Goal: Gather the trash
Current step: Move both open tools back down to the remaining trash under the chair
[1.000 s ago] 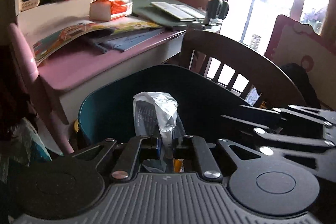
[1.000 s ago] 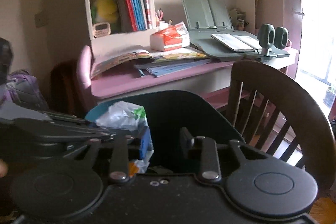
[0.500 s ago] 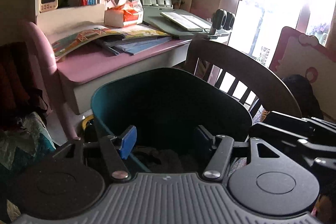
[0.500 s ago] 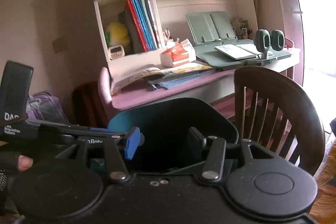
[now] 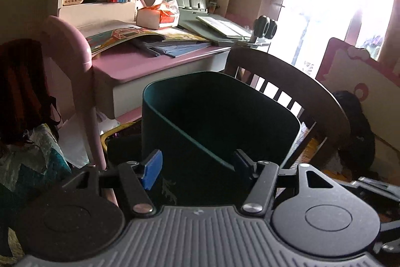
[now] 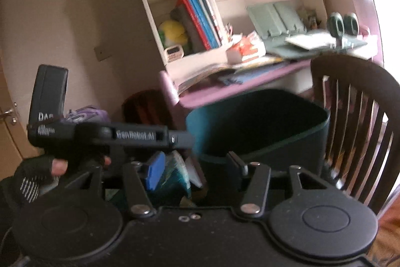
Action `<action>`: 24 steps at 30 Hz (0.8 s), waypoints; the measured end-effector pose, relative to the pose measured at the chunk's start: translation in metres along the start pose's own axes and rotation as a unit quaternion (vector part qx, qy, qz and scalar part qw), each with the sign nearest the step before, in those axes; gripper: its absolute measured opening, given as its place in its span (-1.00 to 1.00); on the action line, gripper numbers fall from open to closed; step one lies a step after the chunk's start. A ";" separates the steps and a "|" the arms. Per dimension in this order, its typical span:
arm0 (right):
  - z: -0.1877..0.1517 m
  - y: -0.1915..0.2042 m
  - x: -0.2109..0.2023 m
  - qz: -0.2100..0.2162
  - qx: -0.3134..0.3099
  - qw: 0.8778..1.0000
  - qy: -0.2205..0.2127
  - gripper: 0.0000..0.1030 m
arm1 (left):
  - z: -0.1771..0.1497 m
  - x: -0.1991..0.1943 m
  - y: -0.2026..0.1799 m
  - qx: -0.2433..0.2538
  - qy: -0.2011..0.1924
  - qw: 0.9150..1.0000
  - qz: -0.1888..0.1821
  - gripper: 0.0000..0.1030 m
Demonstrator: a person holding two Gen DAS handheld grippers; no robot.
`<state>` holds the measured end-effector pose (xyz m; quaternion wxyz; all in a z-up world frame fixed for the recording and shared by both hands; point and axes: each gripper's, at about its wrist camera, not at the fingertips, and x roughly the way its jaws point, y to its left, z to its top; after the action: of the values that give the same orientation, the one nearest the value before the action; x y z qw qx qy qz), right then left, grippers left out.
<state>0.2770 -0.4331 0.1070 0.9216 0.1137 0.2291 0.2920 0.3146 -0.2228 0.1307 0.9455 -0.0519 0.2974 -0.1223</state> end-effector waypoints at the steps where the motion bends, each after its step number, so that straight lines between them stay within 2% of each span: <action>1: -0.006 0.001 -0.001 0.003 0.003 1.000 0.003 0.05 | -0.005 -0.004 0.003 -0.002 -0.002 1.000 -0.002 0.22; 6: -0.033 0.010 -0.001 0.022 0.010 0.999 0.022 0.09 | -0.034 -0.024 0.021 -0.016 -0.002 1.000 -0.004 0.42; 18: -0.087 0.052 0.041 0.058 -0.016 0.994 0.086 0.08 | -0.091 -0.045 0.073 -0.047 0.024 0.998 0.044 0.42; 21: -0.095 0.063 0.055 0.057 -0.015 0.994 0.097 0.08 | -0.101 -0.050 0.093 -0.047 0.034 0.997 0.052 0.42; 24: -0.104 0.078 0.077 0.053 -0.009 0.991 0.121 0.08 | -0.116 -0.055 0.120 -0.059 0.038 0.996 0.060 0.61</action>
<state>0.2438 -0.3174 0.0156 0.8713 0.0813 0.3296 0.3545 0.2283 -0.0953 0.0456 0.9344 -0.0855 0.3422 -0.0494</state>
